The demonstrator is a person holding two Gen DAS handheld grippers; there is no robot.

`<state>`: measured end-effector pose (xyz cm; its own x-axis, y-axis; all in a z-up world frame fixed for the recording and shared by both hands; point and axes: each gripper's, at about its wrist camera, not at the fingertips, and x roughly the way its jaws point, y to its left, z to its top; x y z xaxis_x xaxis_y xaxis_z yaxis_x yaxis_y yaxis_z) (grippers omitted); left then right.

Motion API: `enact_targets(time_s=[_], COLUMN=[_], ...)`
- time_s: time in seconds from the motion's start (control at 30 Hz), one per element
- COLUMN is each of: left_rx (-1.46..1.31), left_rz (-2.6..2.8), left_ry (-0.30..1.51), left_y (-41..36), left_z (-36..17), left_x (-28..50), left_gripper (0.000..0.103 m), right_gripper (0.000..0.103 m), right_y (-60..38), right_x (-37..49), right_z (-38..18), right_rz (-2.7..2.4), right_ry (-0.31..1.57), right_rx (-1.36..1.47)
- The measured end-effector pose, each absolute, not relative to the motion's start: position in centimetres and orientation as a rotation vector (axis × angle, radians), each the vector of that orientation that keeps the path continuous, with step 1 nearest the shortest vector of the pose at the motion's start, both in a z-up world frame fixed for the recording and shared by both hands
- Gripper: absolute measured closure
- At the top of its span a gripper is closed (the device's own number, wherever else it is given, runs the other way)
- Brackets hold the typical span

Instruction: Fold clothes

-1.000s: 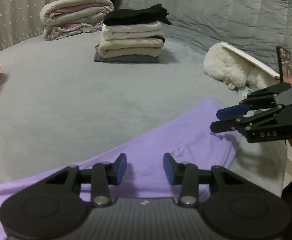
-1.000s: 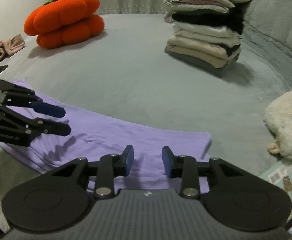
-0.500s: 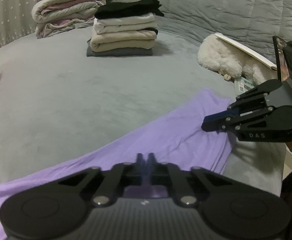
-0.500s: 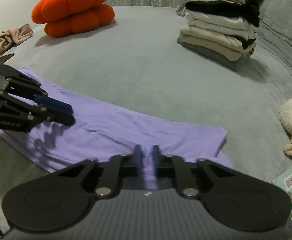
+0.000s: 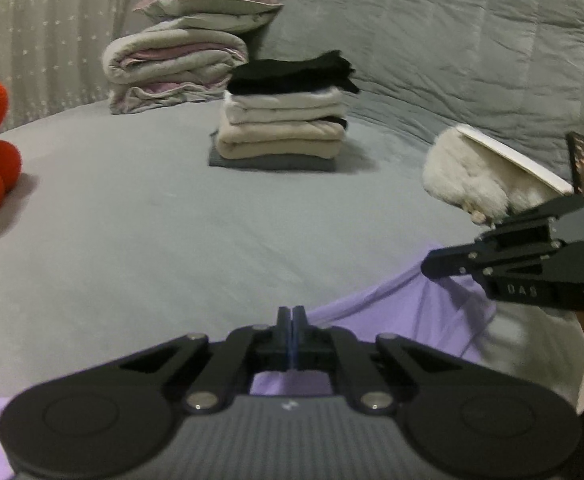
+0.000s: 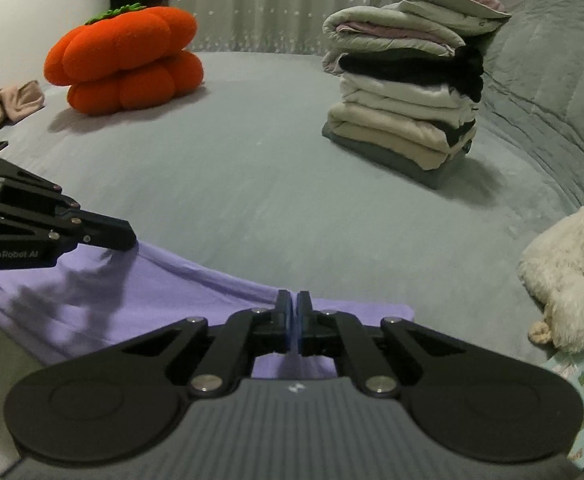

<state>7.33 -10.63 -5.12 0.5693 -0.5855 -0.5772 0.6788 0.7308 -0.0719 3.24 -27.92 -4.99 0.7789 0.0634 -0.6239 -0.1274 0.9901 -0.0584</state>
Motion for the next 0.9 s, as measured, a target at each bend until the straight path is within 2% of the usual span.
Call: enact_targets(time_s=[0.37,0.5,0.53,0.67,0.7,0.9], left_rx=[0.195,0.181,0.175,0.142,0.13,0.06], left_rz=[-0.682,-0.663,-0.66,-0.651,-0.652,-0.661], left_ry=[0.661,0.661,0.661,0.663,0.666,0.671], left_y=[-11.4,-11.1,-11.0,-10.3,-10.0,-7.9], left_z=[-7.5,-7.9,-7.8,-7.4,-7.3,-6.1], left_x=[8.7,8.8,8.7,8.6,8.6,7.9], left_gripper=[0.102,0.096,0.091,0.071,0.071,0.068], right_gripper=[0.101,0.095,0.089,0.077,0.073,0.072], right_y=[-27.4,-27.1,-27.0,-27.6,-27.9,-28.7], right_x=[5.7,6.2,6.1,5.9,5.8,4.8], right_z=[-6.5,-7.7,-7.7,-7.2,-7.1,-6.3], right_rz=[0.066,0.06,0.056,0.036,0.031,0.067], right_ry=[0.707,0.731,0.728,0.727,0.728,0.743], right_rx=[-0.122,-0.134,-0.139,-0.121,-0.107,-0.013])
